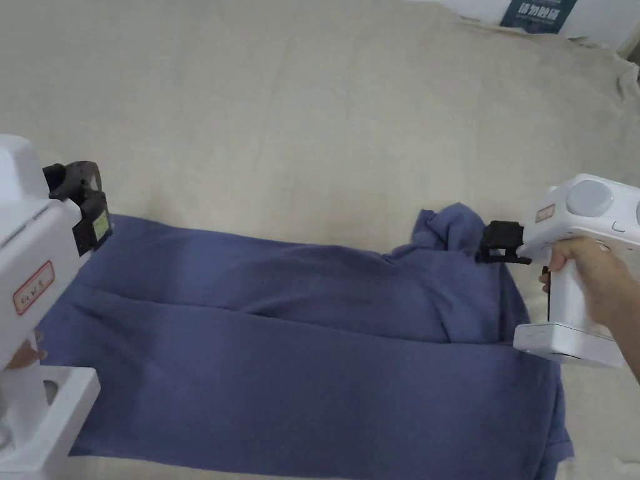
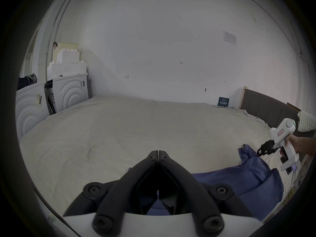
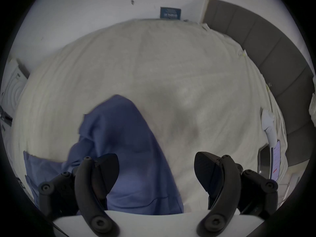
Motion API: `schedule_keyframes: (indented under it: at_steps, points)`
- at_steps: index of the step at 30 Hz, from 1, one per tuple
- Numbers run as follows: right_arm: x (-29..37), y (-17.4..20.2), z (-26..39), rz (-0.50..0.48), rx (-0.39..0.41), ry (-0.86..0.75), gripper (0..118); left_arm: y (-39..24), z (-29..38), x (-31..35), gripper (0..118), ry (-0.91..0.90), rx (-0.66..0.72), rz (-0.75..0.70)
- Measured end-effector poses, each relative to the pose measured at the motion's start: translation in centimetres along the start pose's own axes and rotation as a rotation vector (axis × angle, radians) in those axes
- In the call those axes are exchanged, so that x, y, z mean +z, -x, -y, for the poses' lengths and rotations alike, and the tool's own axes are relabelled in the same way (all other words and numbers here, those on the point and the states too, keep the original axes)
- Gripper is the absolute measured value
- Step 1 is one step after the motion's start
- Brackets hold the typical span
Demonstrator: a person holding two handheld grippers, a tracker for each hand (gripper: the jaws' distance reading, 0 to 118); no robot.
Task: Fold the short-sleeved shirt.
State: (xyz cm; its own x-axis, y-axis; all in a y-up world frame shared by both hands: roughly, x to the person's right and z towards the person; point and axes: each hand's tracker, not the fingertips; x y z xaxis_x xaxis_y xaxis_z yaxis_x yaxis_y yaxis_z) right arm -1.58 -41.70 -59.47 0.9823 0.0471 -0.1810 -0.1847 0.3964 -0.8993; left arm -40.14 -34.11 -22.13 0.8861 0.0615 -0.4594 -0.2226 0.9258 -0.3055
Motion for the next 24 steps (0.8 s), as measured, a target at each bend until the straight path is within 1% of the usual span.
schedule_keyframes:
  at_steps: [4,5,7,8,9,10,11,12,13,14,17,18,19,20,21,22,24]
  points:
    - [-1.5,-0.3,0.2,0.006,-0.030,0.014,92,0.1,0.7,-1.4,0,0.037,0.001,-0.005]
    - [-1.7,-0.3,0.2,0.011,-0.037,0.018,87,0.1,0.8,-1.7,0,0.045,0.000,-0.005]
    - [-2.1,-0.4,0.3,-0.005,-0.057,0.021,70,0.1,1.2,-2.2,0,0.061,-0.002,-0.006]
    - [-2.2,-0.4,0.4,-0.026,-0.061,0.018,65,0.1,1.3,-2.5,0,0.069,0.000,-0.005]
    - [-2.2,-0.1,0.4,-0.027,-0.059,0.017,64,0.1,1.4,-2.8,0,0.079,0.001,-0.004]
    - [-2.3,-0.1,0.3,-0.013,-0.045,0.016,59,0.1,1.5,-3.1,0,0.087,0.004,-0.004]
    - [-2.2,0.0,0.2,-0.018,-0.012,0.012,47,0.2,1.7,-3.3,0,0.094,0.008,-0.005]
    - [-2.0,0.1,0.1,-0.024,0.005,0.008,33,0.3,1.7,-3.6,0,0.102,0.017,-0.006]
    - [-1.7,0.3,0.1,-0.015,0.014,0.001,12,0.4,1.8,-3.9,0,0.111,0.030,-0.009]
    - [-1.4,0.5,0.1,-0.002,0.035,-0.009,3,0.6,1.7,-4.3,4,0.136,0.052,-0.015]
    - [-1.1,0.9,0.2,0.008,0.055,-0.009,3,1.8,1.5,-5.7,15,0.197,0.131,-0.018]
    - [-0.9,0.9,0.2,0.013,0.069,-0.013,3,2.3,1.2,-6.4,29,0.226,0.150,-0.013]
    - [-0.7,0.9,0.2,0.012,0.066,-0.014,3,2.8,1.0,-6.9,50,0.247,0.169,-0.012]
    - [-0.5,0.8,0.2,0.013,0.059,-0.017,3,3.2,0.6,-7.7,83,0.273,0.174,-0.015]
    - [-0.2,0.7,0.1,0.010,0.051,-0.021,3,3.7,0.2,-8.4,102,0.299,0.168,-0.017]
    - [0.0,0.6,0.1,0.007,0.050,-0.028,3,4.0,-0.3,-9.1,112,0.314,0.159,-0.023]
    - [0.6,0.5,0.0,0.004,0.060,-0.039,3,4.8,-1.2,-10.5,113,0.336,0.127,-0.041]
